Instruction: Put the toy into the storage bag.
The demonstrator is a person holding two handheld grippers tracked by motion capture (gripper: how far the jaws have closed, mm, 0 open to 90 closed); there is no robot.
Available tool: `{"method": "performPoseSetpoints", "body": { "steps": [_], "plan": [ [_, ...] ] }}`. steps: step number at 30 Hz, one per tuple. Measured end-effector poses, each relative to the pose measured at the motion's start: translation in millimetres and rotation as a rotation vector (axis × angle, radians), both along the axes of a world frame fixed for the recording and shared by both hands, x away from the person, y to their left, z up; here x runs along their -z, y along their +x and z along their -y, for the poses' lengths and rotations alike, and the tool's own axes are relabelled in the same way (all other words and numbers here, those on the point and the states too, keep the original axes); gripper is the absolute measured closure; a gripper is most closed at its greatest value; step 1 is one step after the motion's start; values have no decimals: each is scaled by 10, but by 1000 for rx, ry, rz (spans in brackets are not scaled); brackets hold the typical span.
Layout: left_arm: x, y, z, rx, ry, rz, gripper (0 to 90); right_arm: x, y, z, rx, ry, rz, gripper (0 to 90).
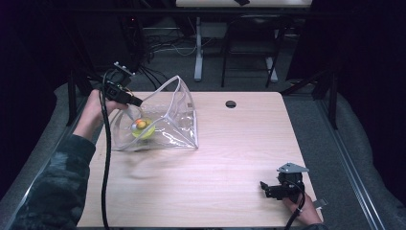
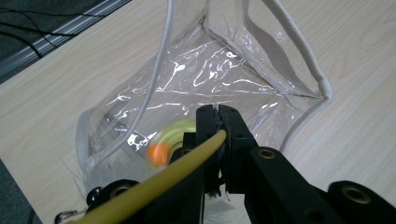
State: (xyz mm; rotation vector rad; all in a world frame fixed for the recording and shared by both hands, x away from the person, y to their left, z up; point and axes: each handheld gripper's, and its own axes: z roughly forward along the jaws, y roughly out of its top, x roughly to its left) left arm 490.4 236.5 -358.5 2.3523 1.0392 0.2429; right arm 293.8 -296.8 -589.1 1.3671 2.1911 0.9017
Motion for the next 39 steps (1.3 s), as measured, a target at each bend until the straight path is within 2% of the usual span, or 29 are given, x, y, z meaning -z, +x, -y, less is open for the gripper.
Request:
{"method": "performPoseSetpoints", "body": {
  "steps": [9,12,18,36,38,39],
  "plan": [
    [117,93,-17,-29,-8,-27,876,0,0,0,-1,1,0,0],
    [158,122,-14,-38,2,-38,875,1,0,-2,3,-1,2,0],
    [222,166,-15,-50,-11,-47,876,0,0,0,-1,0,0,0],
    [345,217,31,-54,-14,-105,868,0,-2,1,-4,3,-2,0],
    [365,209,35,-49,-5,-94,866,-1,-2,1,-6,3,-2,0],
    [381,208,36,-46,-7,-102,866,0,-2,1,-6,3,-2,0]
  ]
}}
